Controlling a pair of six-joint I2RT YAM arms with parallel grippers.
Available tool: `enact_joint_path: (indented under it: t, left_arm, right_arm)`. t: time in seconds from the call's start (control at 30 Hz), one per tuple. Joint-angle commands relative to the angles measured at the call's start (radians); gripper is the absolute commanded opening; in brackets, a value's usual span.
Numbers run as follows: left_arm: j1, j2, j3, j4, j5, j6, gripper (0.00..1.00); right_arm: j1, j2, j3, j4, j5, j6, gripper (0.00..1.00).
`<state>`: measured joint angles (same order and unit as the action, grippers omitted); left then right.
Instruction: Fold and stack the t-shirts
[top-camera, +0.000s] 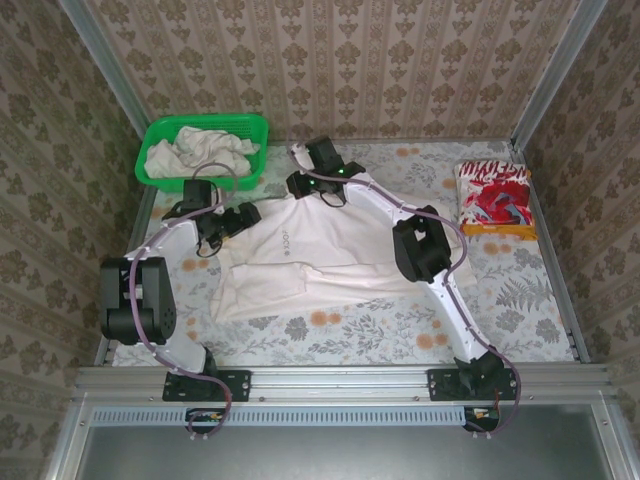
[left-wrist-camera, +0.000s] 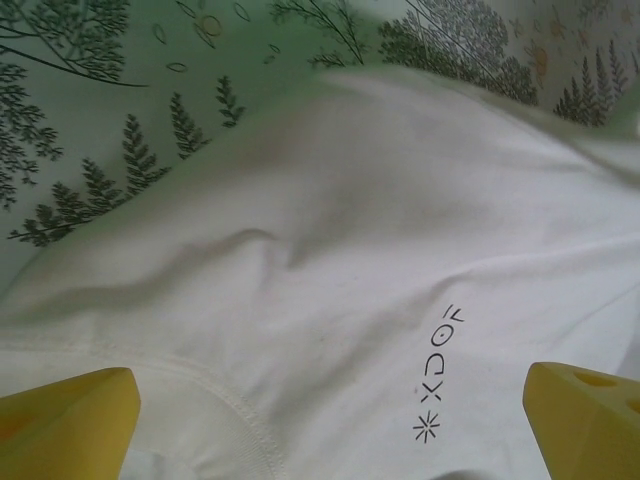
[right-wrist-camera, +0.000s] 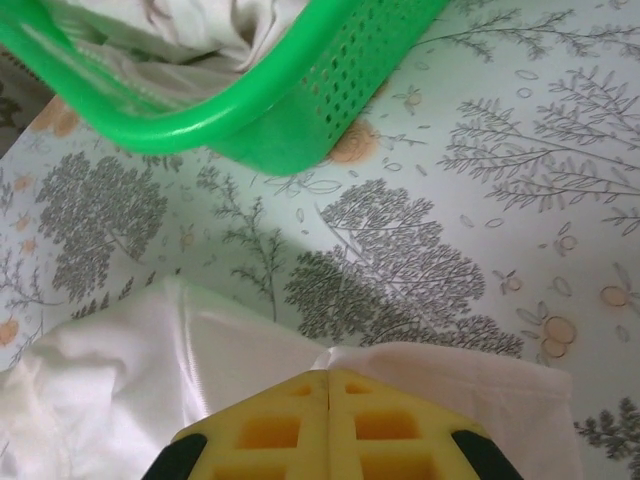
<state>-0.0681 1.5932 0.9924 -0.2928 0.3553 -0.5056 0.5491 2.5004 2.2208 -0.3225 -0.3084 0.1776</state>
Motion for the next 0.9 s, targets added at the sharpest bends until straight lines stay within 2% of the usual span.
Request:
enact_joint_path:
  t: [0.0,0.23,0.43,0.7,0.87]
  left_arm:
    - [-0.004,-0.027,0.026,0.012,0.007,-0.017,1.00]
    - [-0.036,0.066,0.180,-0.024,-0.051,0.101,1.00]
    - [-0.071,0.074,0.230,-0.032,-0.061,0.059,1.00]
    - [-0.099,0.053,0.196,-0.068,-0.054,0.016,1.00]
    - [-0.103,0.045,0.178,-0.068,-0.049,0.024,1.00]
  right_arm:
    - [0.002,-0.079,-0.114,0.082,-0.003,-0.013,0.05]
    - [0.005,-0.236,-0.409,0.310,0.026,-0.028,0.07]
    - [0.025,-0.376,-0.658,0.461,0.028,-0.128,0.10]
    - [0.119,-0.574,-0.992,0.466,0.056,-0.313,0.18]
    - [0.138,-0.715,-1.131,0.471,0.041,-0.272,0.20]
